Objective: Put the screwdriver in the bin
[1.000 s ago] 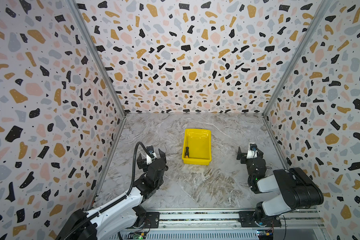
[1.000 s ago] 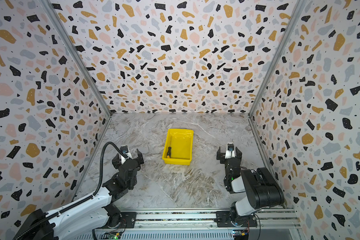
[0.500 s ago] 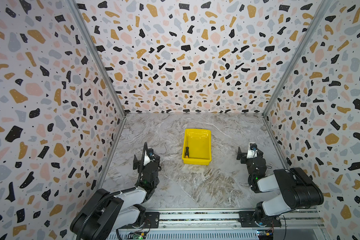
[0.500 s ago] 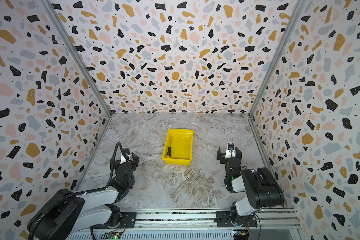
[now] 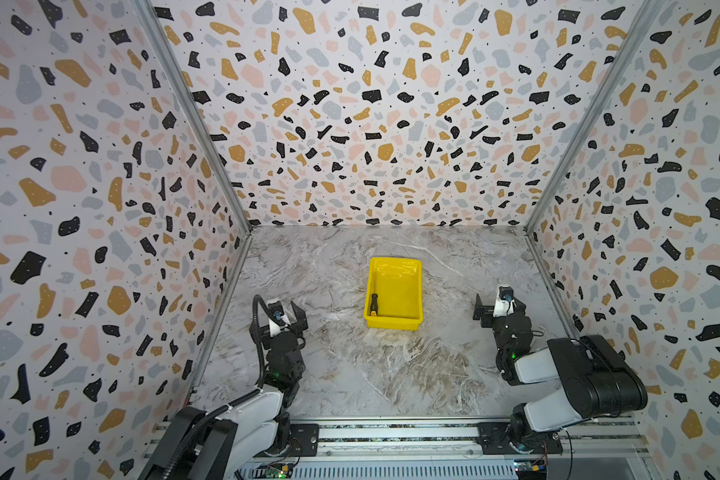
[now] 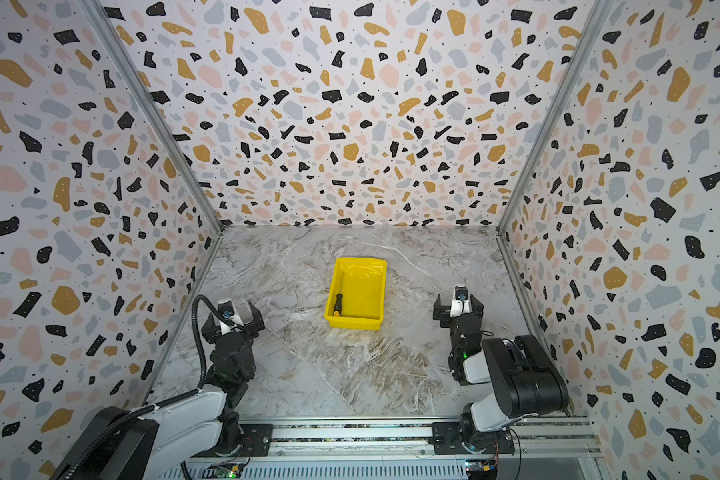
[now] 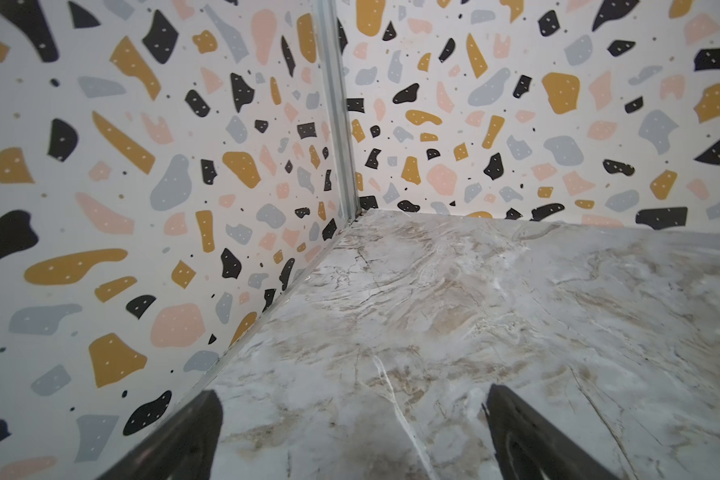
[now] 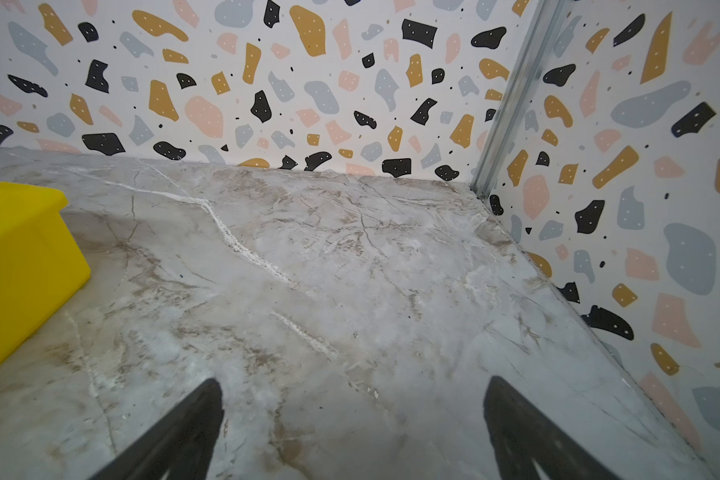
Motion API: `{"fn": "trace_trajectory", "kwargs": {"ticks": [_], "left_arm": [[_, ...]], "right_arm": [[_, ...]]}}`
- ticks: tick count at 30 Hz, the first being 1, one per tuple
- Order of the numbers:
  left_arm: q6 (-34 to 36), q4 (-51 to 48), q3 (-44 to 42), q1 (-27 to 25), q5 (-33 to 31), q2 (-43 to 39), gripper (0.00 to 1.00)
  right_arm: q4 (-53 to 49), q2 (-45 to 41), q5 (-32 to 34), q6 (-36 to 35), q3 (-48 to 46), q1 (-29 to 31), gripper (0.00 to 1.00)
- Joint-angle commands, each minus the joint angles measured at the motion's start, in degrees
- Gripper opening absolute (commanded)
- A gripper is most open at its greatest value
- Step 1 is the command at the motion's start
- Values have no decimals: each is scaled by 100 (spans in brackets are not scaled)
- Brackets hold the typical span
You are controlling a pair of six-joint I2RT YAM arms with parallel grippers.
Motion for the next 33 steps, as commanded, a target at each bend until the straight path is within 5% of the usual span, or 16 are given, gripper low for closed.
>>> {"fn": "trace_trajectory", "kwargs": {"ticks": [1,9,13,16,33], "left_arm": [[-371,791,-91,96,311,211,100],[-201,937,303,112,679,1165,100],[-56,1833,219,114,763,1846,100],[-155,1069,369,116,807,1534,100],[-108,1237,360,122,808,1623,100]], "right_arm": [[29,-81,-18,66,105,-22,99],[26,-81,-30,80,114,-19,99],[24,-81,-26,76,114,-21,99],[26,-78,-35,76,114,-30,99],[-17,-81,-89,81,134,-45,99]]}}
